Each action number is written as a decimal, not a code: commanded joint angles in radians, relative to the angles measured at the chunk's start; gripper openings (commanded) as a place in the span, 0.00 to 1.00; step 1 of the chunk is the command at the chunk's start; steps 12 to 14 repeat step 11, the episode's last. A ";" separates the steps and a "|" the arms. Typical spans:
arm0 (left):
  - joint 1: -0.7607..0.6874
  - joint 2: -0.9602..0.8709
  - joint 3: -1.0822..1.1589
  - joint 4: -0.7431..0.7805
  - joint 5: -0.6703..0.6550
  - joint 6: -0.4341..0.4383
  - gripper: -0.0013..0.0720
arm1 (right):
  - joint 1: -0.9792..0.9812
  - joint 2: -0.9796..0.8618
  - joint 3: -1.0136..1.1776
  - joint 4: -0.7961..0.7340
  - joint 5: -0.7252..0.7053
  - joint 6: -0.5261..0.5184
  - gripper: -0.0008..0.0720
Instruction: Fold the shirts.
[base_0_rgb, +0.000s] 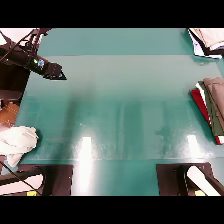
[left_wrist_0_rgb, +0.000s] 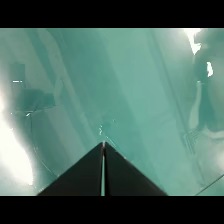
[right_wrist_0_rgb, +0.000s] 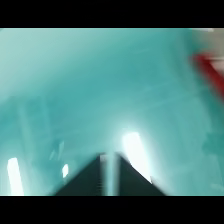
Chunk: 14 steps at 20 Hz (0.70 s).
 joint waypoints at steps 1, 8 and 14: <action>0.000 0.000 0.000 0.000 -0.002 -0.002 0.06 | 0.276 0.056 -0.053 0.040 -0.103 -0.002 0.04; 0.000 0.000 0.000 0.000 -0.002 -0.002 0.06 | 0.613 -0.014 -0.064 0.040 -0.174 -0.002 0.04; 0.000 0.000 0.000 0.000 -0.002 -0.002 0.06 | 0.670 -0.059 -0.064 0.043 -0.171 -0.001 0.04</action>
